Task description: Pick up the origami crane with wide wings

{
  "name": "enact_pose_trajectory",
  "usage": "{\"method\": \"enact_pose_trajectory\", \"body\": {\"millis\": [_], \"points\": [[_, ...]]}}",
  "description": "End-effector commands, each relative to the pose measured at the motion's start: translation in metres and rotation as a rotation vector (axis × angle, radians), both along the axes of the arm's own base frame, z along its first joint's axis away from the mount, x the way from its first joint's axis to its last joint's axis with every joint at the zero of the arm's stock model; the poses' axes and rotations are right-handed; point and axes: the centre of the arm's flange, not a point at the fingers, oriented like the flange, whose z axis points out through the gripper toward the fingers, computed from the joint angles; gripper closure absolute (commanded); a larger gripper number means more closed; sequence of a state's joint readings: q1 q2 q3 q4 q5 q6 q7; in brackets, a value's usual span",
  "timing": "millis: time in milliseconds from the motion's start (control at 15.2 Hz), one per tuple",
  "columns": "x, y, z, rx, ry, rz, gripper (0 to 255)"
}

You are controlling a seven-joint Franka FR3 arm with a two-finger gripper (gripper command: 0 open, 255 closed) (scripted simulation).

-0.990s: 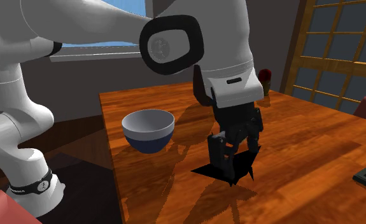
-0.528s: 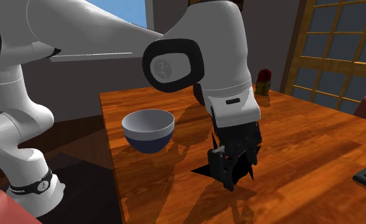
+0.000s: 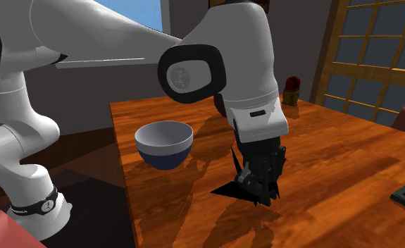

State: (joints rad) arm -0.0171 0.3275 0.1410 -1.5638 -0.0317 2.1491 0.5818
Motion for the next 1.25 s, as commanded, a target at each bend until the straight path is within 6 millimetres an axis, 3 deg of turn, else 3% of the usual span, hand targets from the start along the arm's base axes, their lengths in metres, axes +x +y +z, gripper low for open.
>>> {"method": "enact_pose_trajectory", "body": {"millis": [0, 1056, 1188], "points": [[0.000, 0.000, 0.000, 0.000, 0.000, 0.000, 255], [0.000, 0.000, 0.079, 0.000, 0.000, 0.000, 255], [0.000, 0.000, 0.080, 0.000, 0.000, 0.000, 255]]}}
